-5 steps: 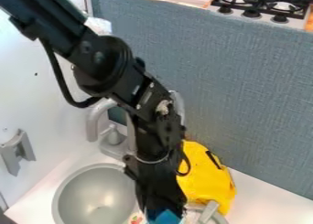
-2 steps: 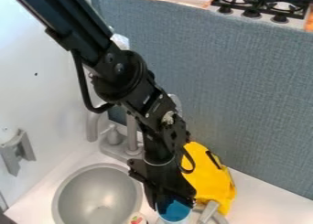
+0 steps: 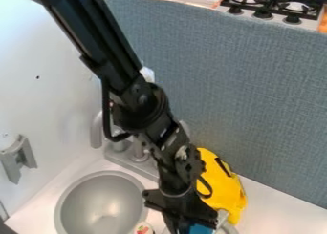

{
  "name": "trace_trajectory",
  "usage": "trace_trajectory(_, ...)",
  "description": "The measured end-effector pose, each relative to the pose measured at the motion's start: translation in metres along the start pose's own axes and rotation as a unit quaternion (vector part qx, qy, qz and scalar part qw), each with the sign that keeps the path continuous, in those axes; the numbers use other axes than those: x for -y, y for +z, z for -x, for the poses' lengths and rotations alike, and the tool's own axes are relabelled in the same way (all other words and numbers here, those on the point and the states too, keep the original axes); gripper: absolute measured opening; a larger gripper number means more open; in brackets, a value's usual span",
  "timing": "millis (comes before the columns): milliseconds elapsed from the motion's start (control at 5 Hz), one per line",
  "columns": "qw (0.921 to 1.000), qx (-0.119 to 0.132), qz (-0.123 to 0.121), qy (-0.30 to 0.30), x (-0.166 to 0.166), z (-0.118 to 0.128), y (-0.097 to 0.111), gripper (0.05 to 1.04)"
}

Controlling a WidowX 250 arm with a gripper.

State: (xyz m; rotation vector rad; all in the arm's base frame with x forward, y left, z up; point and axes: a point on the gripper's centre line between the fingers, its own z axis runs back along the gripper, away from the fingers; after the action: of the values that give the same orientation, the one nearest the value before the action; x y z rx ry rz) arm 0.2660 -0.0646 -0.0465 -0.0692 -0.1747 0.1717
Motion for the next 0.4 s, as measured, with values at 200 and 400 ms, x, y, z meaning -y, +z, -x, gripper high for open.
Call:
trace_trajectory(200, 0.9994, 0.017, 0.026, 0.016, 0.0070, -0.0032, -0.0015, 0.102)
trace_trajectory(400, 0.9997, -0.010, 0.012, 0.020, 0.0053, -0.0007, -0.0071, 0.102)
